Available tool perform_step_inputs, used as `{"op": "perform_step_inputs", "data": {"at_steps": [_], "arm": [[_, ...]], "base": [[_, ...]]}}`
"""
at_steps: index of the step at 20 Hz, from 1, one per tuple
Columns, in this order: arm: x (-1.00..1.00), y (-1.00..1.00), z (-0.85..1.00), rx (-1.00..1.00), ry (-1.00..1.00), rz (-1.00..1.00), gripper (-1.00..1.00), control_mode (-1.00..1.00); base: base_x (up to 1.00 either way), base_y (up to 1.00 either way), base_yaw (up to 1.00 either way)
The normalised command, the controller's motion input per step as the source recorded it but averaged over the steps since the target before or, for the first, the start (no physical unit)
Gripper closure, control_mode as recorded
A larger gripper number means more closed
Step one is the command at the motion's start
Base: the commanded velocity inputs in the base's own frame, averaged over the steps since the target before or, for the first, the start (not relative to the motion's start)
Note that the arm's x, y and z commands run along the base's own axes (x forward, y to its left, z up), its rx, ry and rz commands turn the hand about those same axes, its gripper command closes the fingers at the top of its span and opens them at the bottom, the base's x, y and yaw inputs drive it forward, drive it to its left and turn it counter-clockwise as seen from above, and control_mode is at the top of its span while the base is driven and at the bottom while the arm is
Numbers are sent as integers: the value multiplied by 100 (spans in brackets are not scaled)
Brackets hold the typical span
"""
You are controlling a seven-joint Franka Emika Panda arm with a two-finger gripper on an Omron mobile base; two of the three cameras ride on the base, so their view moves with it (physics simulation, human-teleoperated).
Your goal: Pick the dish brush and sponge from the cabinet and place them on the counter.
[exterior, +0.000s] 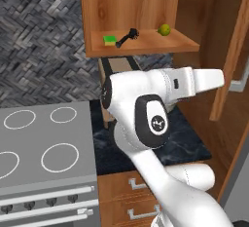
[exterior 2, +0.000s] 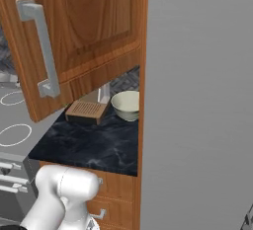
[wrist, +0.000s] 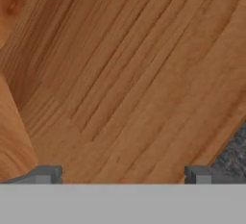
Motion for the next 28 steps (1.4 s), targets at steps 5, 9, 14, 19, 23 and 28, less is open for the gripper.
{"op": "perform_step_inputs", "data": {"at_steps": [5, 9, 14, 19, 23, 28], "arm": [[0, -65, 0, 11, -15, 9, -100, -100], [0, -44, 0, 5, -11, 9, -100, -100], [0, -44, 0, 5, -11, 9, -100, -100], [0, -43, 0, 4, -11, 8, -100, -100], [0, -45, 0, 4, -10, 9, -100, -100], [0, -44, 0, 4, -9, 9, -100, -100]], "base": [[0, 0, 0], [0, 0, 0], [0, 0, 0], [0, 0, 0], [0, 0, 0], [0, 0, 0]]}}
